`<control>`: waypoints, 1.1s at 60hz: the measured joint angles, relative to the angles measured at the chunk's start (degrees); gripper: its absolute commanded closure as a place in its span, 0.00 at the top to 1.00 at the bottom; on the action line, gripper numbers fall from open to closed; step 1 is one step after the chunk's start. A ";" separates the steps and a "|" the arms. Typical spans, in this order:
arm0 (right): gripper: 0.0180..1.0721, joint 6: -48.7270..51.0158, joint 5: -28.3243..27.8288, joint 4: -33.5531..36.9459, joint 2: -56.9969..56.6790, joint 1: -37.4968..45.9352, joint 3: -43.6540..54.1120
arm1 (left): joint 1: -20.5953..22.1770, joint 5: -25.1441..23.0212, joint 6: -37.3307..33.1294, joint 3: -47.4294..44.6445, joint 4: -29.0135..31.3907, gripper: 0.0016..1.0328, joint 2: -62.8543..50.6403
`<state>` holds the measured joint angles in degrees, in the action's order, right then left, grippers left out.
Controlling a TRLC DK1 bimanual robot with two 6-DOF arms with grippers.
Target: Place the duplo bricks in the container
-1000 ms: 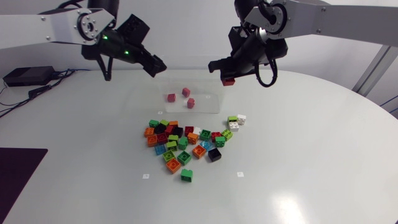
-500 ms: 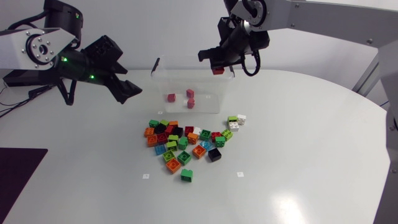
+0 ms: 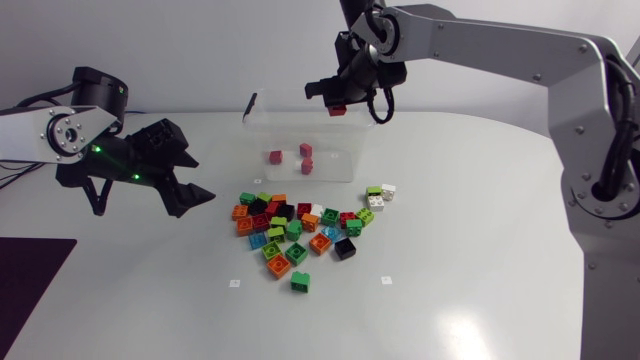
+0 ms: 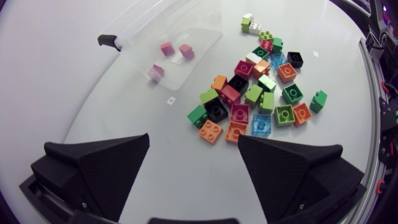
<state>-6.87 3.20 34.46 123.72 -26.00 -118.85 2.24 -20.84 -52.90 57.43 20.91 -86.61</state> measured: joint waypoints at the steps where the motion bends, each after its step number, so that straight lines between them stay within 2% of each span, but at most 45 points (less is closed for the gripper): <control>1: 0.21 0.02 0.04 -0.02 0.33 -0.13 -0.28 | -0.02 -0.15 -0.37 -0.33 -0.07 0.96 0.00; 15: 0.23 1.11 2.12 -4.50 3.67 -0.92 -3.54 | -1.09 -1.40 -4.79 -2.12 -0.52 0.96 -0.13; 21: 0.57 1.29 2.89 -5.18 4.72 -0.92 -4.15 | -1.22 -1.46 -7.02 -2.23 -0.72 0.96 -1.22; 27: 0.82 1.70 2.95 -5.11 5.33 -0.90 -4.33 | -1.22 -1.81 -9.42 -2.27 -1.57 0.96 -3.34; 29: 0.86 1.86 2.97 -5.09 5.38 -0.92 -4.33 | -1.22 -1.95 -10.29 -2.27 -2.23 0.96 -4.26; 39: 0.94 2.23 3.04 -5.11 4.04 -0.92 -3.10 | -1.22 -2.64 -14.40 -2.27 -6.05 0.96 -10.43; 49: 0.94 2.25 2.62 -5.20 -2.14 -0.92 2.67 | -1.22 -3.04 -17.16 -2.21 -7.98 0.96 -15.63; 66: 0.94 2.62 0.85 -11.04 -18.51 -0.96 19.98 | -0.70 -4.87 -19.61 1.60 -8.00 0.95 -21.84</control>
<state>-4.25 4.05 23.42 105.21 -26.96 -98.87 1.54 -25.71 -72.51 59.02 12.91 -108.44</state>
